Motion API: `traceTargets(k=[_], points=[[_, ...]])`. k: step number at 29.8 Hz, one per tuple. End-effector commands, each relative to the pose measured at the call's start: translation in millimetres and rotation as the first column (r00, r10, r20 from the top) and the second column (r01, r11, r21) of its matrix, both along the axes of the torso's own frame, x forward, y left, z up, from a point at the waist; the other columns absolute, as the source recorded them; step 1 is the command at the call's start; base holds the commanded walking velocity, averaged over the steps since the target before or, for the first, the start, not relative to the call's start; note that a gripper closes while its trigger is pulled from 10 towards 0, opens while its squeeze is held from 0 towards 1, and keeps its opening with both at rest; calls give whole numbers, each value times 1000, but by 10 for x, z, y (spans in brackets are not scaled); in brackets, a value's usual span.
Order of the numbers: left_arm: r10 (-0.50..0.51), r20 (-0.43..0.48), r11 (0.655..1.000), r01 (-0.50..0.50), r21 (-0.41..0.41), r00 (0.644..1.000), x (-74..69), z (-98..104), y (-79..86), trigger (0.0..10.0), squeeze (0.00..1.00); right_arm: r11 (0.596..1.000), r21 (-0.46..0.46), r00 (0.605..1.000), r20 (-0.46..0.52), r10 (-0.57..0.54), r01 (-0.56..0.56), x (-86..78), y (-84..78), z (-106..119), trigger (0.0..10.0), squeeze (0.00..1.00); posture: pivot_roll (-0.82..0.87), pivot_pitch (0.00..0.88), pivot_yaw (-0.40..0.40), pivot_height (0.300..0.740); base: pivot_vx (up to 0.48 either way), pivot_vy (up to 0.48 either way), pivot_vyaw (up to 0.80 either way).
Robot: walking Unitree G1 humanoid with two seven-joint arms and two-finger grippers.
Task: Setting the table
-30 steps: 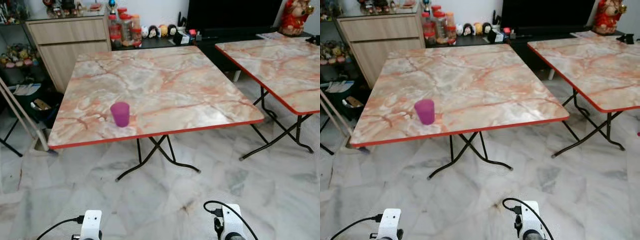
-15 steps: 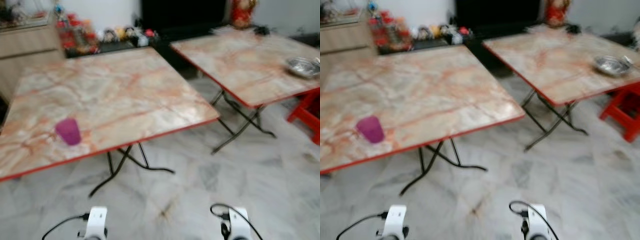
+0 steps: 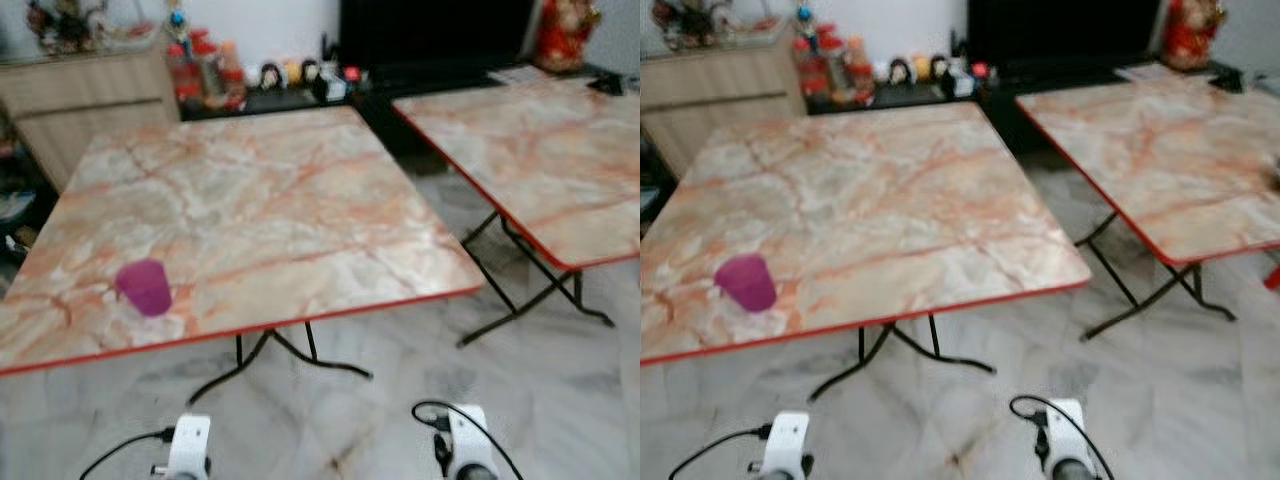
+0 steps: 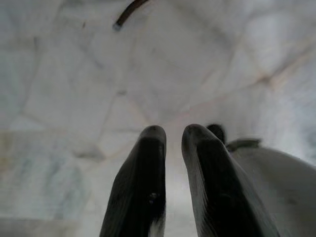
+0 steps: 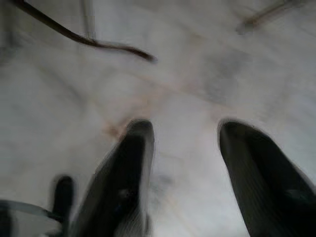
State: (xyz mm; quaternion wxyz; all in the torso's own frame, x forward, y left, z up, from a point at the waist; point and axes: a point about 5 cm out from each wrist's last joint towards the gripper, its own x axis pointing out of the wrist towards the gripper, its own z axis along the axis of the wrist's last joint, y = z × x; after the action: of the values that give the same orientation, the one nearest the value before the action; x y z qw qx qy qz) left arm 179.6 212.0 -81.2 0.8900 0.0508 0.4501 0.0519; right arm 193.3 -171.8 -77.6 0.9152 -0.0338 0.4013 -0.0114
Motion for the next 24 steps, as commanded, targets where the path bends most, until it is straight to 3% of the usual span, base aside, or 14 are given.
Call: traceTargets(k=[1,14,24], points=[[-9,16,1000,9,-12,1000,70,19,-76,10000,0,999,-32,1000,-22,7,-8,-52,-105,-18,10000,0,53,0,-5,728,0,0,800],[-2,15,1000,2,-18,1000,70,17,-86,10000,0,1000,-18,1000,-15,-9,8,-35,-109,-9,10000,0,51,0,-7,728,0,0,763],[-7,17,1000,7,-11,1000,78,23,-77,10000,0,1000,-1,999,-19,-26,26,-38,-111,-12,10000,0,53,0,-4,728,60,0,0]])
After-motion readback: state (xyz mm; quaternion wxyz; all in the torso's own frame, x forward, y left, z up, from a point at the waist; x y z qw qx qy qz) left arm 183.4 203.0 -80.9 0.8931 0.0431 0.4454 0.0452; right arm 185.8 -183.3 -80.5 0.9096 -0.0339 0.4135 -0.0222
